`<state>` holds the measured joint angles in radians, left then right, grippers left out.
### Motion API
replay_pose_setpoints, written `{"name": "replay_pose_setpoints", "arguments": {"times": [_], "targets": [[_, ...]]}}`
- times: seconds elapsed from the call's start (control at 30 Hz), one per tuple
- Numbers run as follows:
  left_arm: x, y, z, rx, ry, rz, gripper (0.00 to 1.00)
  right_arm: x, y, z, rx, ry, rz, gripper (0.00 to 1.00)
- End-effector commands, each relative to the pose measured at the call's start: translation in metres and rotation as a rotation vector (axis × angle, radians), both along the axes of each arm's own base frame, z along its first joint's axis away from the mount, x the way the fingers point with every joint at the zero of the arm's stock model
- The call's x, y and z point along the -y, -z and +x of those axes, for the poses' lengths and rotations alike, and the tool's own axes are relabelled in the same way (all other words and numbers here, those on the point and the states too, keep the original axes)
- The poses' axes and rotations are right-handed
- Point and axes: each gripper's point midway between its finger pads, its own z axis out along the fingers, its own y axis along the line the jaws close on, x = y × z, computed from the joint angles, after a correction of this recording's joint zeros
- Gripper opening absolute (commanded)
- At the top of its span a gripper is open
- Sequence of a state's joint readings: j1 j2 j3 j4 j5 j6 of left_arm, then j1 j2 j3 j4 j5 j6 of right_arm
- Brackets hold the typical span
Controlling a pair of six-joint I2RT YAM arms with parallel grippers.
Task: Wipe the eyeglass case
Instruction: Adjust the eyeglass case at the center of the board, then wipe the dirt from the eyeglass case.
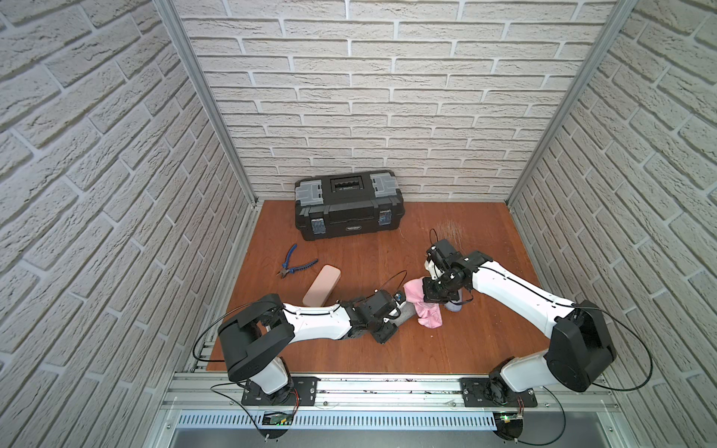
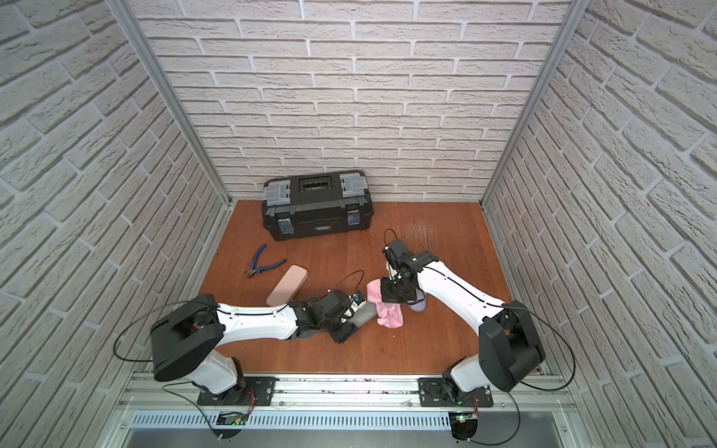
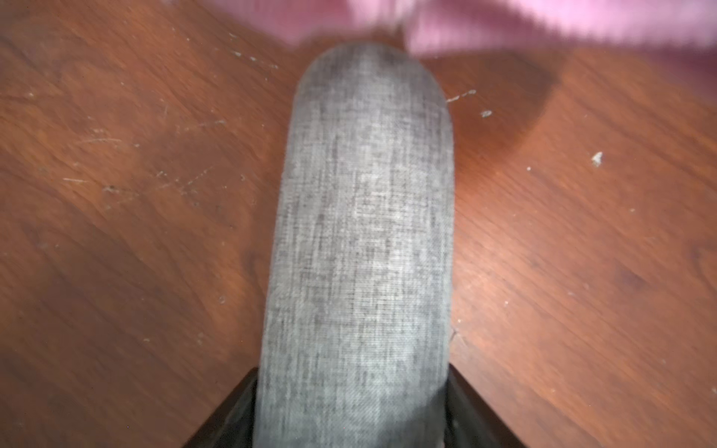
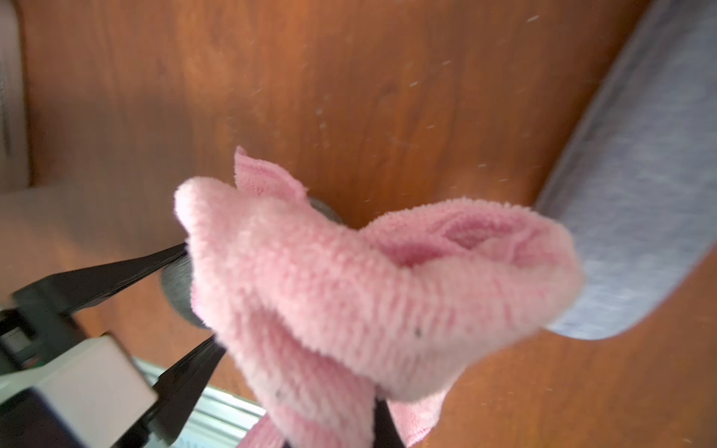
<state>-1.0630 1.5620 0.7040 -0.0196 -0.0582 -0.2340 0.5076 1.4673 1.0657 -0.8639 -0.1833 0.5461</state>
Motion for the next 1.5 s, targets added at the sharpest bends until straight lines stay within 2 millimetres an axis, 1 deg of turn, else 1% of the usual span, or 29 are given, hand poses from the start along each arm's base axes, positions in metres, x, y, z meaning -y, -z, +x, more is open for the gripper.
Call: {"name": "replay_pose_setpoints", "arguments": {"times": [0.0, 0.1, 0.17, 0.27, 0.33, 0.37, 0.43, 0.47, 0.5, 0.53, 0.57, 0.63, 0.7, 0.8, 0.87, 0.9, 0.97, 1.03, 1.07, 1.13, 1.17, 1.2, 1.23, 1.27, 1.3, 1.33, 1.37, 1.4, 1.47], "targets": [[0.006, -0.014, 0.003, 0.069, 0.017, -0.075, 0.64, -0.039, 0.003, -0.007, -0.045, -0.006, 0.137, 0.03], [0.003, -0.011, -0.001, 0.073, 0.030, -0.092, 0.60, -0.067, 0.009, -0.009, -0.087, 0.008, 0.248, 0.03], [0.003, -0.010, -0.002, 0.073, 0.035, -0.100, 0.58, -0.078, 0.023, -0.012, -0.141, 0.031, 0.301, 0.03], [0.004, -0.009, -0.003, 0.075, 0.045, -0.106, 0.53, -0.074, 0.057, -0.017, -0.216, 0.042, 0.275, 0.03], [0.004, -0.009, -0.004, 0.082, 0.050, -0.112, 0.49, -0.058, 0.075, -0.014, -0.250, 0.058, 0.223, 0.02], [0.002, -0.010, -0.004, 0.088, 0.049, -0.116, 0.47, -0.043, 0.081, -0.008, -0.243, 0.071, 0.174, 0.03], [0.000, -0.012, -0.006, 0.097, 0.048, -0.128, 0.42, 0.002, 0.084, 0.008, -0.169, 0.067, -0.052, 0.03], [-0.002, -0.012, -0.006, 0.102, 0.047, -0.131, 0.40, 0.030, 0.077, 0.022, -0.094, 0.051, -0.226, 0.03], [-0.003, -0.012, -0.007, 0.105, 0.045, -0.130, 0.39, 0.051, 0.066, 0.033, -0.025, 0.028, -0.371, 0.03], [-0.004, -0.012, -0.007, 0.107, 0.043, -0.126, 0.38, 0.062, 0.055, 0.040, 0.021, 0.007, -0.459, 0.03], [-0.005, -0.012, -0.007, 0.109, 0.042, -0.121, 0.38, 0.067, 0.042, 0.046, 0.062, -0.013, -0.516, 0.03], [-0.006, -0.011, -0.006, 0.111, 0.039, -0.112, 0.36, 0.056, 0.025, 0.048, 0.113, -0.055, -0.502, 0.03], [-0.005, -0.009, -0.006, 0.112, 0.041, -0.106, 0.34, 0.023, 0.017, 0.038, 0.105, -0.092, -0.339, 0.03], [-0.004, -0.009, -0.006, 0.121, 0.040, -0.097, 0.33, -0.035, 0.013, 0.011, 0.013, -0.079, -0.010, 0.03], [-0.003, -0.010, -0.007, 0.131, 0.039, -0.096, 0.33, -0.066, 0.012, -0.001, -0.046, -0.052, 0.153, 0.03], [-0.002, -0.011, -0.007, 0.137, 0.038, -0.099, 0.33, -0.079, 0.012, -0.006, -0.073, -0.039, 0.224, 0.03], [-0.002, -0.012, -0.007, 0.144, 0.037, -0.100, 0.32, -0.094, 0.018, -0.011, -0.127, -0.011, 0.321, 0.03], [-0.001, -0.013, -0.007, 0.150, 0.039, -0.098, 0.32, -0.089, 0.033, -0.013, -0.170, 0.002, 0.312, 0.03], [-0.001, -0.013, -0.007, 0.152, 0.040, -0.096, 0.32, -0.079, 0.043, -0.012, -0.193, 0.013, 0.286, 0.03], [-0.002, -0.014, -0.007, 0.166, 0.036, -0.094, 0.31, -0.043, 0.064, -0.004, -0.219, 0.059, 0.181, 0.03], [-0.002, -0.014, -0.008, 0.176, 0.036, -0.086, 0.31, -0.016, 0.070, 0.004, -0.204, 0.074, 0.077, 0.03], [-0.003, -0.016, -0.008, 0.191, 0.036, -0.081, 0.31, 0.017, 0.073, 0.013, -0.155, 0.062, -0.096, 0.03], [-0.003, -0.017, -0.008, 0.206, 0.036, -0.074, 0.31, 0.038, 0.066, 0.023, -0.099, 0.035, -0.239, 0.03], [-0.003, -0.017, -0.008, 0.228, 0.035, -0.062, 0.30, 0.053, 0.054, 0.035, -0.037, -0.004, -0.373, 0.03], [-0.003, -0.017, -0.008, 0.251, 0.037, -0.043, 0.30, 0.056, 0.040, 0.044, 0.009, -0.041, -0.440, 0.03], [-0.003, -0.018, -0.008, 0.276, 0.041, -0.026, 0.30, 0.049, 0.029, 0.050, 0.042, -0.069, -0.442, 0.03], [-0.003, -0.018, -0.009, 0.303, 0.048, 0.002, 0.30, 0.034, 0.021, 0.052, 0.061, -0.098, -0.399, 0.03], [-0.003, -0.017, -0.009, 0.329, 0.054, 0.030, 0.30, 0.013, 0.015, 0.050, 0.059, -0.123, -0.318, 0.03], [-0.003, -0.017, -0.010, 0.376, 0.062, 0.077, 0.30, -0.030, 0.010, 0.039, 0.018, -0.141, -0.121, 0.03]]}}
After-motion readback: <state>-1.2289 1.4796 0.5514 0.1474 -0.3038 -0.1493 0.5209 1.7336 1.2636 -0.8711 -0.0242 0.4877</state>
